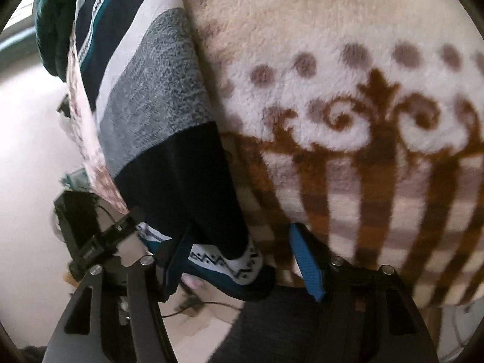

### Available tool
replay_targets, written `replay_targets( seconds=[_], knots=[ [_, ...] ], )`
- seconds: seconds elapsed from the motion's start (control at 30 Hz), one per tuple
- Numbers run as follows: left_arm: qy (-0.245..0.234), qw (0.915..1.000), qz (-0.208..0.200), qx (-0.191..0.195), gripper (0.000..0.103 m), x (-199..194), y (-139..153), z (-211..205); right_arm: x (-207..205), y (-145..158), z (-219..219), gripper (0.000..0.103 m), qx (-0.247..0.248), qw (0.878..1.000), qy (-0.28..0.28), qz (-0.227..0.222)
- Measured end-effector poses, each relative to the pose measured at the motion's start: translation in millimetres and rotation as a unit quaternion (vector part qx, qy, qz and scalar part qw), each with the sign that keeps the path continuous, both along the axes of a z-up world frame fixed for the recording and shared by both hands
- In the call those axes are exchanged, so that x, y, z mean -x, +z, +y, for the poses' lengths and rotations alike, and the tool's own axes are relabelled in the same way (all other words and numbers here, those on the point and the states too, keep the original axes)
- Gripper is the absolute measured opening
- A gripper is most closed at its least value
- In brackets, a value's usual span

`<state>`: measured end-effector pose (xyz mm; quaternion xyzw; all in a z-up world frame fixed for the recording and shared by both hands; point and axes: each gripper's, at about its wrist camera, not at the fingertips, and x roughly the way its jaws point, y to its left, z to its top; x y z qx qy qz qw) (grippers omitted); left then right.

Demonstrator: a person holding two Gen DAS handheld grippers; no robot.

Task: Fold small clothes

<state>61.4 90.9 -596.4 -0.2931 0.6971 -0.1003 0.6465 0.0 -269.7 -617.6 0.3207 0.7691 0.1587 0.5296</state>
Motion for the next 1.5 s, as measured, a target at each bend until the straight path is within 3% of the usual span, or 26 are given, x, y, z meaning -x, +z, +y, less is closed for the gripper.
replay_targets(
  seconds=[0.03,0.07,0.1,0.17,0.23,0.5,0.7,0.87,0.97,1.13,1.23,1.3,1.37,1.4,1.43,1.47,1.5],
  knots=[
    [0.005,0.9999,-0.009,0.006,0.059,1,5,-2,1,-1,0,0.068,-0.006,1.000,-0.005,0.001],
    [0.005,0.9999,-0.010,0.009,0.030,4,7,-1,3,-1,0,0.065,-0.016,1.000,-0.008,0.000],
    [0.006,0.9998,-0.008,0.017,0.020,6,7,-4,5,0,0,0.059,-0.020,1.000,-0.010,-0.003],
    [0.018,0.9995,-0.011,0.024,0.015,9,11,-5,8,0,7,0.019,-0.024,1.000,0.001,-0.001],
    [0.036,0.9986,-0.013,0.036,0.014,8,17,-4,6,9,9,0.009,-0.018,1.000,0.003,-0.013],
    [0.086,0.9910,-0.036,0.096,0.013,1,65,18,-2,70,5,0.007,-0.054,0.996,-0.013,-0.064],
    [0.127,0.9759,-0.094,0.150,0.013,-53,120,27,-56,133,-11,0.007,-0.082,0.988,-0.046,-0.126],
    [0.154,0.9616,-0.144,0.176,0.013,-142,134,38,-127,165,-10,0.007,-0.082,0.979,-0.074,-0.169],
    [0.162,0.9558,-0.170,0.177,0.013,-209,133,44,-191,169,-11,0.007,-0.068,0.974,-0.098,-0.192],
    [0.165,0.9529,-0.180,0.180,0.012,-319,119,51,-299,162,-3,0.007,-0.040,0.968,-0.132,-0.211],
    [0.155,0.9565,-0.172,0.177,0.012,-378,107,55,-365,157,2,0.007,-0.027,0.965,-0.153,-0.212],
    [0.156,0.9595,-0.150,0.180,0.016,-411,92,60,-411,150,2,0.007,-0.009,0.963,-0.168,-0.210],
    [0.160,0.9610,-0.135,0.181,0.039,-438,76,67,-444,139,5,0.011,-0.010,0.965,-0.173,-0.196],
    [0.164,0.9611,-0.132,0.179,0.059,-449,70,71,-464,130,6,0.012,-0.012,0.966,-0.185,-0.181],
    [0.168,0.9612,-0.129,0.176,0.067,-459,65,75,-472,124,6,0.017,-0.019,0.965,-0.193,-0.174],
    [0.172,0.9598,-0.130,0.179,0.067,-462,63,77,-482,119,5,0.034,-0.023,0.964,-0.201,-0.171],
    [0.176,0.9578,-0.134,0.184,0.067,-465,62,81,-491,118,3,0.042,-0.023,0.961,-0.212,-0.174]
  ],
)
